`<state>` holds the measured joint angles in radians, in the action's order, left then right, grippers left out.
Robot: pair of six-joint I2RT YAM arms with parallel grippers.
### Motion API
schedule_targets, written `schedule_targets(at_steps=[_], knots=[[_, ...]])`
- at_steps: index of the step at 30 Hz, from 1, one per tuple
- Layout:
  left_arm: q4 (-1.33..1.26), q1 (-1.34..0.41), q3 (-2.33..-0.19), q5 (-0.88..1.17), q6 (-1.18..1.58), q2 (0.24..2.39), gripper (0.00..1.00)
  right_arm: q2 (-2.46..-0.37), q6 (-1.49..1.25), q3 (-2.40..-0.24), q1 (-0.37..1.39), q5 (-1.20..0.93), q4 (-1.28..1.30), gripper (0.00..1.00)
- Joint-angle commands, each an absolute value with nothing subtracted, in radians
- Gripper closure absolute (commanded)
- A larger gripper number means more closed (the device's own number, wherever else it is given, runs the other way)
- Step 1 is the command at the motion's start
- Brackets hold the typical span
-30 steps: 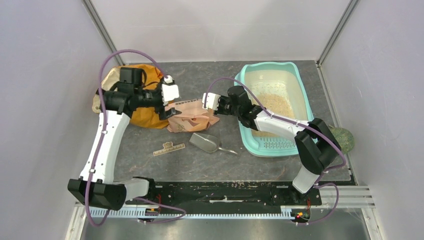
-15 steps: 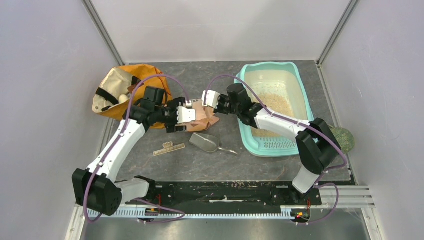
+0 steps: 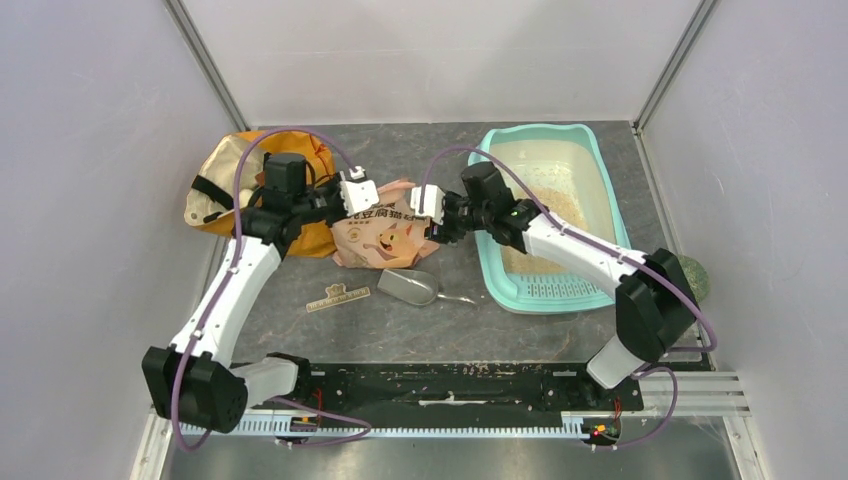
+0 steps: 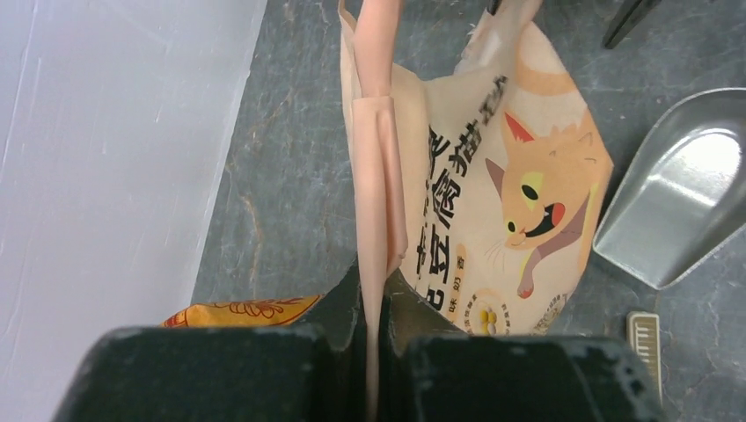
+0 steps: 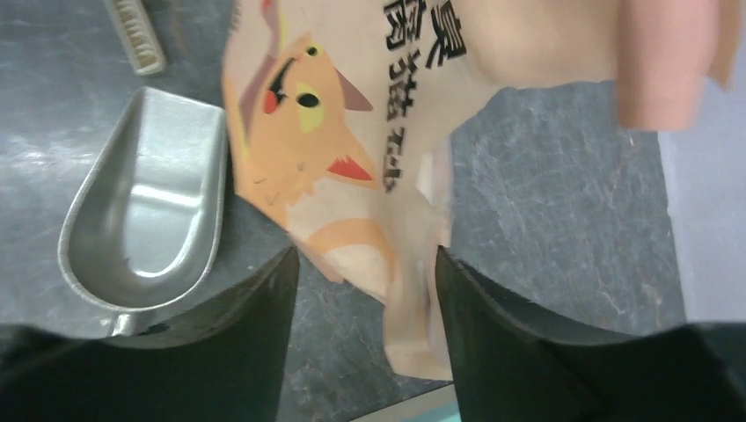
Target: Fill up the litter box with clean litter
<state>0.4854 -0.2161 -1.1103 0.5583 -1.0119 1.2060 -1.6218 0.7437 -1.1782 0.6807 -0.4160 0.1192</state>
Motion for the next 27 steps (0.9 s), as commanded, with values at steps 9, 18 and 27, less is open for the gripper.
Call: schedule_targets(at_steps=[9,18,27], knots=[[0.627,-0.160,-1.054,0.780,-1.375,1.083,0.98,-1.718,0.342,-1.701,0.468,-0.776,0.549,0.20],[0.670,-0.163,-1.024,0.802,-1.638,1.050,0.98,-2.146,0.425,-2.205,0.450,-0.935,0.962,0.33],[0.710,-0.168,-1.019,0.801,-1.729,1.042,0.98,-2.203,0.574,-2.178,0.526,-0.925,1.035,0.29]])
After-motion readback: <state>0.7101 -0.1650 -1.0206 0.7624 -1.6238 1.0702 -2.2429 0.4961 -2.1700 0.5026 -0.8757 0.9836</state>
